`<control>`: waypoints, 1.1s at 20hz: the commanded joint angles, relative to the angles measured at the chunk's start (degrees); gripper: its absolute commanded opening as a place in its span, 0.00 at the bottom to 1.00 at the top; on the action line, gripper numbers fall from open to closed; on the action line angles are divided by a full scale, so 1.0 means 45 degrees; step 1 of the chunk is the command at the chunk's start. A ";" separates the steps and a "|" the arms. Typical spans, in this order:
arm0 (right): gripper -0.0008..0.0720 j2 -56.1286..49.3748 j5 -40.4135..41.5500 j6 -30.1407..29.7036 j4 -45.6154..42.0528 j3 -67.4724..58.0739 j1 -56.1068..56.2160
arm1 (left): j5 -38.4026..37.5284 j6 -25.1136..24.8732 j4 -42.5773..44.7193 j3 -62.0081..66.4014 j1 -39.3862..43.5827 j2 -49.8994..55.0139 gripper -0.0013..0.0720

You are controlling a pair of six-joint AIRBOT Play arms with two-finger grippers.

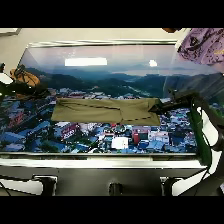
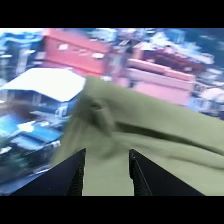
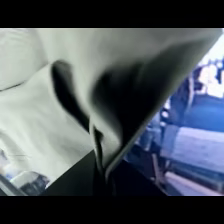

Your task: Fold the clothes and pants, and hang the long-sleeved shirts on hangers.

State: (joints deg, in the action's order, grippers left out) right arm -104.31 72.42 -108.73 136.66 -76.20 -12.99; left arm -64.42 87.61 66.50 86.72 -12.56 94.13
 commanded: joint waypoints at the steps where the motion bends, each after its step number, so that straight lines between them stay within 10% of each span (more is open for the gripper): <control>1: 0.05 0.1248 -0.0223 0.1836 -0.1282 -0.0296 0.0141 | 0.0724 0.0588 -0.1530 0.0000 0.0656 0.0136 0.45; 5: 0.05 0.2929 0.0976 0.3623 -0.3866 -0.1389 0.0141 | 0.1438 0.0971 -0.3133 0.0000 0.2948 0.1044 0.03; 15: 0.05 0.4415 0.3701 0.5076 -0.6776 -0.5115 0.0141 | 0.5221 0.1035 -0.8616 0.1258 0.9670 0.4265 0.03; 22: 0.05 0.4430 0.4881 0.5367 -0.6858 -0.7334 0.0141 | 0.5897 0.3381 -0.9034 0.5066 1.1885 0.7281 0.03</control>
State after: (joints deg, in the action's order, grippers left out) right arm -84.49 91.61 -85.43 106.45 -105.80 -12.40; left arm -39.75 98.21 27.31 102.89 37.23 121.67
